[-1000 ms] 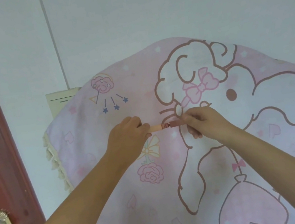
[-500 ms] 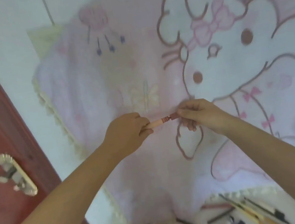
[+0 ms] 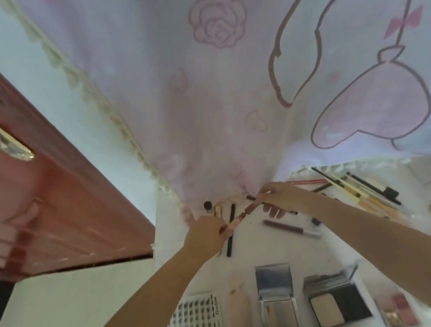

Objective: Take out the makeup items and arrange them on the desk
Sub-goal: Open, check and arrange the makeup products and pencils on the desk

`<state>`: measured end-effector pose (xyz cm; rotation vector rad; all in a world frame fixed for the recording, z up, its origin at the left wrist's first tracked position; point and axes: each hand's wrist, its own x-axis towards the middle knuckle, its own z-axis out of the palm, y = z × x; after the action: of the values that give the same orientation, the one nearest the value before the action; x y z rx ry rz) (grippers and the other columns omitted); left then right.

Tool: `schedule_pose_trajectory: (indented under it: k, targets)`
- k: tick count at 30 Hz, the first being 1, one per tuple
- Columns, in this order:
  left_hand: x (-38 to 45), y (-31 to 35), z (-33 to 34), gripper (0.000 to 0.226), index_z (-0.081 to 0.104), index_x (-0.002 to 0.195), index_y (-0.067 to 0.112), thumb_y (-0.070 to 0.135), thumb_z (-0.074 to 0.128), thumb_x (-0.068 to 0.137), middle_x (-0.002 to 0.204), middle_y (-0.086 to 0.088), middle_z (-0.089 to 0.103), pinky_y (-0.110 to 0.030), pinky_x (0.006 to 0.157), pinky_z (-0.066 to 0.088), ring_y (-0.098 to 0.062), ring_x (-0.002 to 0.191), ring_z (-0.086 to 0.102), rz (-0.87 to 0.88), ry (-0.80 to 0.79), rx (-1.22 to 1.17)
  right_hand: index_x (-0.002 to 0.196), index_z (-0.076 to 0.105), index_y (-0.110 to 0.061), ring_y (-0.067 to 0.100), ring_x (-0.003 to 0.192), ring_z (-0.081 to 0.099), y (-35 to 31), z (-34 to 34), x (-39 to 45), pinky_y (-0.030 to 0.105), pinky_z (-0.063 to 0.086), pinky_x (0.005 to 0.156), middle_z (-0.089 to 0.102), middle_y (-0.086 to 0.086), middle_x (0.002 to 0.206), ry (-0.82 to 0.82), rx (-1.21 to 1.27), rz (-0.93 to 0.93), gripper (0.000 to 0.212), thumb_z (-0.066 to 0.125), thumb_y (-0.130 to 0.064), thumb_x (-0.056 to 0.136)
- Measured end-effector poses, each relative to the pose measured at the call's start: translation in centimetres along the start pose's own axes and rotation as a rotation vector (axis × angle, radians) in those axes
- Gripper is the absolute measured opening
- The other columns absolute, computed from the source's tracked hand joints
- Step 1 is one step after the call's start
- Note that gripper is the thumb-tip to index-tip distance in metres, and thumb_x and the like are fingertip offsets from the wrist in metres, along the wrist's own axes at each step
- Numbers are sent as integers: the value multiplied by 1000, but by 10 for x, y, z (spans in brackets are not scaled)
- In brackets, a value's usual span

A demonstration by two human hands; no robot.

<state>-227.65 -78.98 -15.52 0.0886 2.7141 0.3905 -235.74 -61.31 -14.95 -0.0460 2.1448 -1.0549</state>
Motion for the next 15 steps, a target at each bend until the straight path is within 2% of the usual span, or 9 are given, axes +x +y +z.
schedule_pose_trajectory:
  k: [2,4,5,7,8,12,15]
  targets:
    - [5,1,18,35,62,92,3,30,39,97,93,-15,65,-29,73,41,-27,91,60,-65,-24,-22,101,55,-7,14,61,54,14,7,10,19,44,55,55,1,72,70,-31,35,19,44,-20,95]
    - [13,3,31,35,61,98,0,29,41,96,103,-16,65,-33,78,45,-29,97,61,-128,-47,-44,94,58,-4,20,76,54,26,9,18,23,42,63,56,2,78,86,-251,29,21,42,-19,94]
    - [17,6,37,35,61,99,0,29,42,96,104,-16,65,-34,79,46,-29,98,61,-154,-57,-59,93,58,-6,23,88,54,32,9,20,24,40,70,59,3,88,83,-391,32,21,42,-20,93]
    - [24,13,49,33,61,102,0,28,44,95,106,-15,65,-34,80,46,-30,99,61,-200,-68,-89,109,57,-9,24,108,52,43,11,21,26,40,85,59,6,113,99,-593,27,25,44,-24,93]
    - [27,16,54,31,60,104,0,26,44,95,108,-15,64,-33,82,47,-29,101,60,-225,-68,-105,116,54,-10,24,112,51,50,11,22,28,41,89,57,7,119,90,-653,42,30,46,-26,92]
    - [36,23,66,30,53,118,2,20,41,97,120,-14,58,-29,87,46,-27,110,57,-305,-85,-123,117,51,-9,24,108,53,76,8,15,29,46,84,54,8,118,52,-819,76,29,49,-22,90]
    - [43,23,70,29,52,119,2,18,40,97,121,-13,58,-28,87,46,-26,111,57,-323,-118,-91,116,49,-8,25,107,52,89,6,11,30,46,81,50,9,118,37,-863,81,29,48,-21,90]
